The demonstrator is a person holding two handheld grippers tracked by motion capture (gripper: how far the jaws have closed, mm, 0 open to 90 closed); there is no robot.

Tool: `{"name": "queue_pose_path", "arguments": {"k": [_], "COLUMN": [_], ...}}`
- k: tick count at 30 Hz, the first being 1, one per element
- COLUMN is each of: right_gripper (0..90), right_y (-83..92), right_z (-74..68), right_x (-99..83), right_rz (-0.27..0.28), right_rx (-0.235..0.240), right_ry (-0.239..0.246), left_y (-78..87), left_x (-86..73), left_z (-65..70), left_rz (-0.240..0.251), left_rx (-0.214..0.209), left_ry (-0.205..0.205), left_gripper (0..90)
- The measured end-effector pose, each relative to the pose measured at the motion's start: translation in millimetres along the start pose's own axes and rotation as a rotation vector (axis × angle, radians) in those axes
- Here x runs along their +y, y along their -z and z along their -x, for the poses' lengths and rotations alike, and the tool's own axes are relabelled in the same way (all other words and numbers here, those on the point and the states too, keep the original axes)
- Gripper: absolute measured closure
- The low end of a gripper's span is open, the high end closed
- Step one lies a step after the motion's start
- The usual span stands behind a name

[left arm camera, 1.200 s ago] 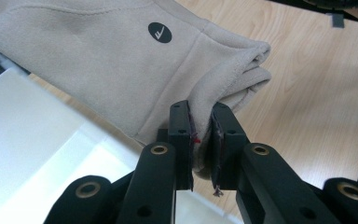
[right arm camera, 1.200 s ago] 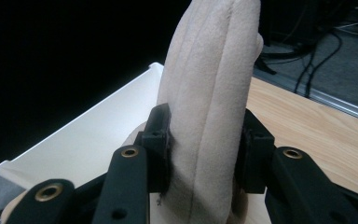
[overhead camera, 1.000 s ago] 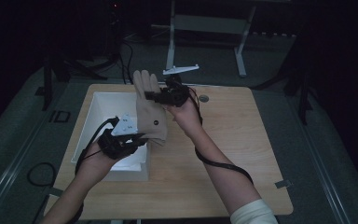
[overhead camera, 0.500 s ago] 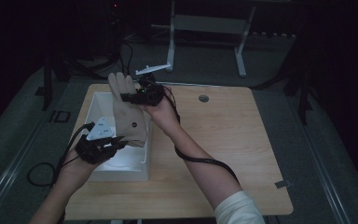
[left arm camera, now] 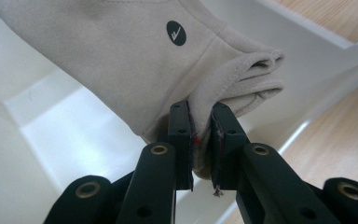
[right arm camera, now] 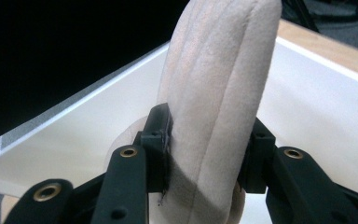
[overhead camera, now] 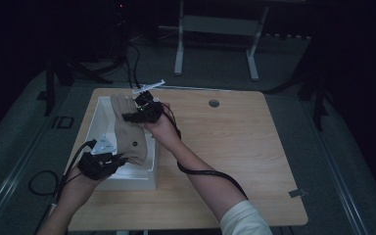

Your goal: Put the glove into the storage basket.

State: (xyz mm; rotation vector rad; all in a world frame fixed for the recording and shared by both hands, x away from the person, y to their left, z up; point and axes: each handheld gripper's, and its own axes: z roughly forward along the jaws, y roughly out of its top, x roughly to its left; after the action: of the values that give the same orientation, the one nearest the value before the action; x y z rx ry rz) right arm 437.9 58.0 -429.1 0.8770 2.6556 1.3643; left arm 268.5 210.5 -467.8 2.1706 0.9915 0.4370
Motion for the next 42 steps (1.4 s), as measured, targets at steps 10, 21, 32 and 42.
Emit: {"name": "queue_pose_path", "arguments": {"k": [10, 21, 32, 42], "right_gripper": [61.1, 58.9, 36.1, 19.5], "right_y": [-20.2, -29.3, -33.0, -17.3], "right_z": [5.9, 5.1, 3.4, -3.0], "right_x": [-13.3, -7.5, -5.9, -6.0], "right_rz": [-0.080, -0.154, -0.202, -0.145], "right_rx": [-0.024, -0.068, -0.082, -0.009], "right_ry": [0.009, 0.042, 0.077, 0.095], "left_y": [-27.1, -31.9, -46.4, -31.1], "left_x": [-8.8, -9.0, -11.1, -7.1], "left_z": [-2.1, -6.3, -6.9, -10.0], "left_rz": [-0.053, -0.075, -0.150, -0.036], "left_rx": [-0.017, -0.021, -0.043, 0.001], "left_ry": [0.026, 0.017, 0.053, 0.164], "left_gripper": [81.0, 80.8, 62.7, 26.5]}}
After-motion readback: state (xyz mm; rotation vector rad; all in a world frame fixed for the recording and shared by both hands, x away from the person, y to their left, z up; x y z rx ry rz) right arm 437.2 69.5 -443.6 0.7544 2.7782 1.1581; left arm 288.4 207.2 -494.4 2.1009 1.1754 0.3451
